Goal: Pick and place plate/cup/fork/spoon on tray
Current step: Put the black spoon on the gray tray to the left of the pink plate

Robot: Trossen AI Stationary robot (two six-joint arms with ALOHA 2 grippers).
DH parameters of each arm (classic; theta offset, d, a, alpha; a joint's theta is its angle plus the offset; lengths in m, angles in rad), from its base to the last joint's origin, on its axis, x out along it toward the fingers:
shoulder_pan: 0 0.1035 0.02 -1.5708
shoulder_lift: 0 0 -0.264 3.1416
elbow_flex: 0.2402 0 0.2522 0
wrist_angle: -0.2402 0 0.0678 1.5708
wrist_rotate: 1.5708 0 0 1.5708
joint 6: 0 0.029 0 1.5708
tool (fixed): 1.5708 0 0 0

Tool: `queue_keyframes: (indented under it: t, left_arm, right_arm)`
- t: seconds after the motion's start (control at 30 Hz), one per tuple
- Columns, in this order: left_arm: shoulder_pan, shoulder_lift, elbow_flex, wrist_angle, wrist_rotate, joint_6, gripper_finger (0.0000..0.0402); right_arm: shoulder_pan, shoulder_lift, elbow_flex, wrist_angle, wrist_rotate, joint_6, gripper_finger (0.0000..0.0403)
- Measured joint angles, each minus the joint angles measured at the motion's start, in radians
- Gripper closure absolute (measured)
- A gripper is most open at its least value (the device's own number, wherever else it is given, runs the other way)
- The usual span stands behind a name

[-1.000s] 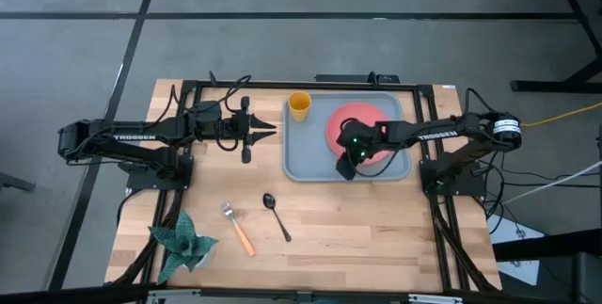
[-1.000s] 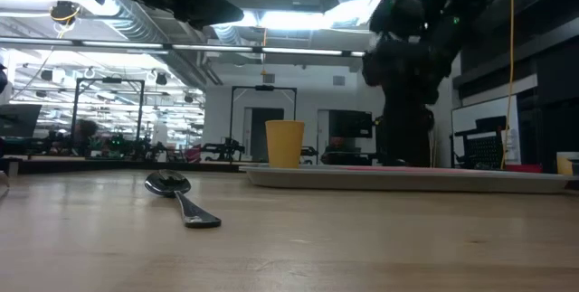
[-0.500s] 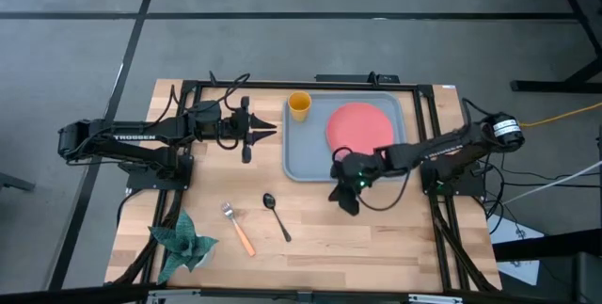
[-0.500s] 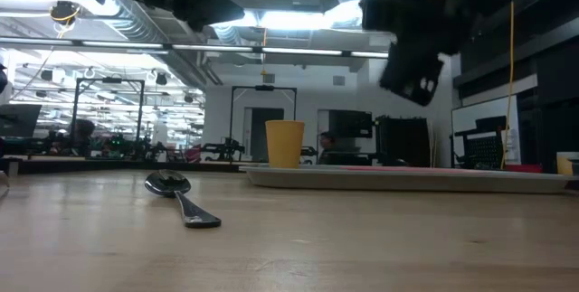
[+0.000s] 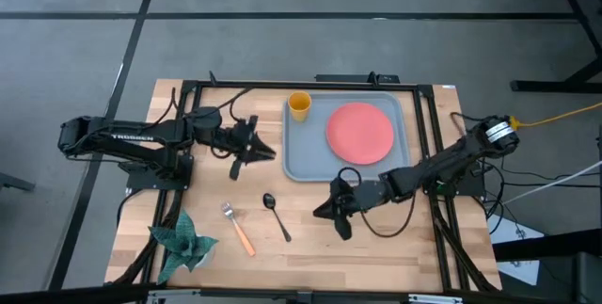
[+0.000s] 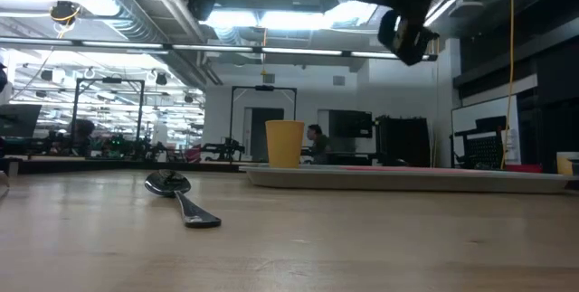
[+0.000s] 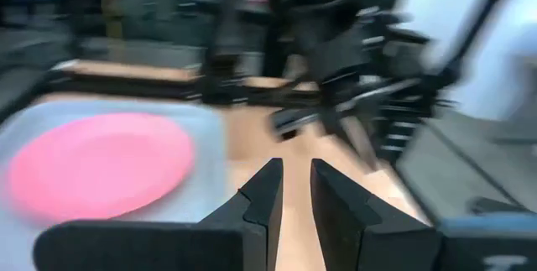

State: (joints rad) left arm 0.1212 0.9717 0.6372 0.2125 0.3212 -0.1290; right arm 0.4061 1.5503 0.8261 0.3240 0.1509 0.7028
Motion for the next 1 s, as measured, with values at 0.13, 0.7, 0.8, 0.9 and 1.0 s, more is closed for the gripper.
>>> queue_keyframes:
  t: [0.13,0.7,0.8,0.9,1.0]
  left_arm:
    - [-0.080,0.010,0.023,-0.003,0.011,0.042,0.0352]
    - [-0.152,-0.006,0.026,-0.270,-0.008,0.139,0.0387]
    - [-0.139,-0.027,0.024,-0.297,-0.026,0.139,0.0399]
    - [-0.123,-0.058,0.025,-0.318,-0.027,0.139,0.0392]
    - [-0.115,-0.094,0.024,-0.337,-0.027,0.139,0.0387]
  right_arm:
    - [0.010,0.149,0.060,0.160,0.012,0.040,0.0368]
    - [-0.018,0.570,0.696,-0.408,0.026,0.056,0.0397]
    - [-0.029,0.617,0.709,-0.401,0.037,0.111,0.0397]
    - [-0.043,0.663,0.714,-0.369,0.033,0.173,0.0399]
    - [-0.050,0.694,0.714,-0.324,0.032,0.184,0.0400]
